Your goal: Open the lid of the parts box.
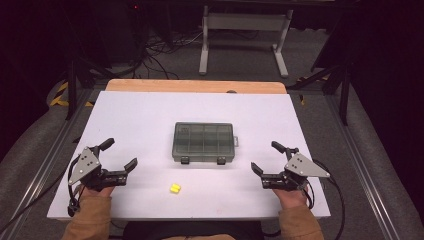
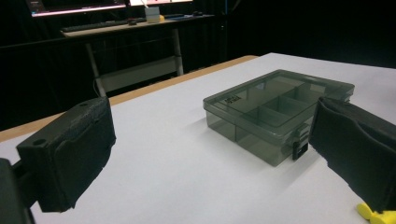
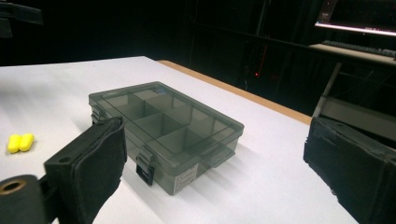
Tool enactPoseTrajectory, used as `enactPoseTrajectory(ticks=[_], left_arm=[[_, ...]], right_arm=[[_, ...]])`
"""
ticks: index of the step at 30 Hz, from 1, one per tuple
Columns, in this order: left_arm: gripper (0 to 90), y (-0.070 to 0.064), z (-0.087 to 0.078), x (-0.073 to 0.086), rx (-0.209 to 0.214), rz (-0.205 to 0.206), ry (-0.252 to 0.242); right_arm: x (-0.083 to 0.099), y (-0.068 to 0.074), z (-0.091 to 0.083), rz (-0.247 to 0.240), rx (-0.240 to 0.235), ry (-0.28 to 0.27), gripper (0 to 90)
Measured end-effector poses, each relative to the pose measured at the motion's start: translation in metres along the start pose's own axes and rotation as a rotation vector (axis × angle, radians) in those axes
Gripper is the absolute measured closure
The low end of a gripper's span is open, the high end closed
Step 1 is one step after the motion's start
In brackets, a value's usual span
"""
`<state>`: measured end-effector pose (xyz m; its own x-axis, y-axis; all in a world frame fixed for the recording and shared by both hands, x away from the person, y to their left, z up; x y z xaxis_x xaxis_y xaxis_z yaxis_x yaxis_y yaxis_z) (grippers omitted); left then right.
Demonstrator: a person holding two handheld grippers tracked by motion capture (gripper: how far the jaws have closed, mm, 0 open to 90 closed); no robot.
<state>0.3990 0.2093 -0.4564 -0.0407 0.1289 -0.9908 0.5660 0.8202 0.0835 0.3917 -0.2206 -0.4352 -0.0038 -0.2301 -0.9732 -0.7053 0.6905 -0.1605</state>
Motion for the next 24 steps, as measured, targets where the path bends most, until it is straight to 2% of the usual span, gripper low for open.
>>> enactPoseTrajectory(ticks=[1,8,10,12,13,14,17,19,21,24], left_arm=[[1.0,0.0001,-0.0001,0.0002,-0.001,0.002,0.004],[1.0,-0.0011,-0.0018,-0.0013,0.005,-0.005,0.005],[2.3,-0.0023,-0.0037,-0.0025,0.004,-0.014,0.000],[4.0,-0.0035,-0.0055,-0.0042,0.017,-0.030,-0.006],[3.6,-0.0039,-0.0057,-0.0048,0.025,-0.041,-0.005],[3.3,-0.0039,-0.0056,-0.0051,0.029,-0.045,-0.007],[0.0,-0.0035,-0.0051,-0.0029,0.041,-0.072,0.021],[0.0,-0.0024,-0.0058,-0.0019,0.039,-0.088,0.020],[0.0,-0.0009,-0.0086,-0.0021,0.057,-0.115,0.006],[0.4,-0.0010,-0.0094,-0.0031,0.065,-0.115,-0.001]], right_arm=[[0.0012,-0.0009,0.0004,0.011,-0.003,0.000,6.2],[0.0023,-0.0004,0.0029,0.002,-0.004,0.004,5.7],[0.0016,-0.0005,0.0033,0.007,-0.008,-0.015,4.9],[0.0020,0.0000,0.0036,0.001,-0.024,-0.011,3.2],[0.0023,-0.0006,0.0038,-0.008,-0.004,-0.009,2.7],[0.0023,0.0004,0.0037,-0.007,-0.017,-0.006,3.6],[0.0006,0.0017,0.0040,-0.021,-0.017,-0.004,3.6],[-0.0015,0.0027,0.0039,-0.029,-0.023,-0.011,3.6],[-0.0035,0.0021,0.0050,0.005,-0.038,-0.025,2.1],[-0.0029,0.0011,0.0055,0.028,-0.046,-0.027,0.2]])
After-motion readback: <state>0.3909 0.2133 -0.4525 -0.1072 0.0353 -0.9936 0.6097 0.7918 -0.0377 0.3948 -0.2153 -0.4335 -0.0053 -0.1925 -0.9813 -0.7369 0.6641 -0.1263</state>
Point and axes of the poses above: each handheld gripper's, and its own axes: z roughly forward along the jaws, x roughly out of its underside, y roughly to its left, the point moved 8 cm from there along z, roughly forward along the jaws, and after that the axes turned 4 degrees about -x, right-handed, at the moved point
